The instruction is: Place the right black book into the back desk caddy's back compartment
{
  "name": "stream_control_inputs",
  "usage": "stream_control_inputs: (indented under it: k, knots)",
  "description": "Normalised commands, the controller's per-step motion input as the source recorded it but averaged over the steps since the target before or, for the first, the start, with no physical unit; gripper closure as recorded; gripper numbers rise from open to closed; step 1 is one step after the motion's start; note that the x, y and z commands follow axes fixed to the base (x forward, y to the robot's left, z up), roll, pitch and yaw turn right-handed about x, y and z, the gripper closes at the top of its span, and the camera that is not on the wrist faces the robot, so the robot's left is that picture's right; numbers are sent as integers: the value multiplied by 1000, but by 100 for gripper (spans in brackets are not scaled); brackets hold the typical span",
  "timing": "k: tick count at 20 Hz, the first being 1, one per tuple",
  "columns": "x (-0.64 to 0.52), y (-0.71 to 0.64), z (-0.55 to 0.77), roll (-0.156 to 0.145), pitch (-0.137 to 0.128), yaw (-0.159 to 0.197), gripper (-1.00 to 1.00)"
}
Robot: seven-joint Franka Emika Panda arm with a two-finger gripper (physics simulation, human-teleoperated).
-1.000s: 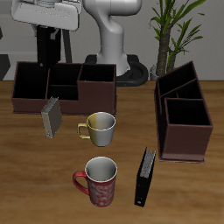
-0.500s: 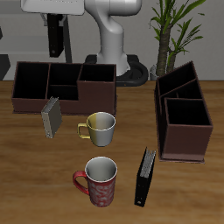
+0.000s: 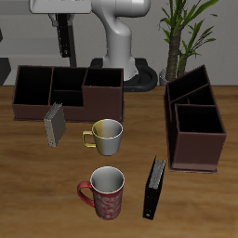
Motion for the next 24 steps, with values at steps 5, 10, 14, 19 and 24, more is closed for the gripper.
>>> stream_control_inputs:
  k: [5,10,14,19,24]
  knots:
    - [-432,-58,-25,-8,-4,144,100]
    - [-226,32,-29,-2,-9,149,100]
    - [-132,-22,-67,-30,-3,173,100]
    - [30,-23,-16,-34,1,222,100]
    - [46,-24,-131,-18,19,194,100]
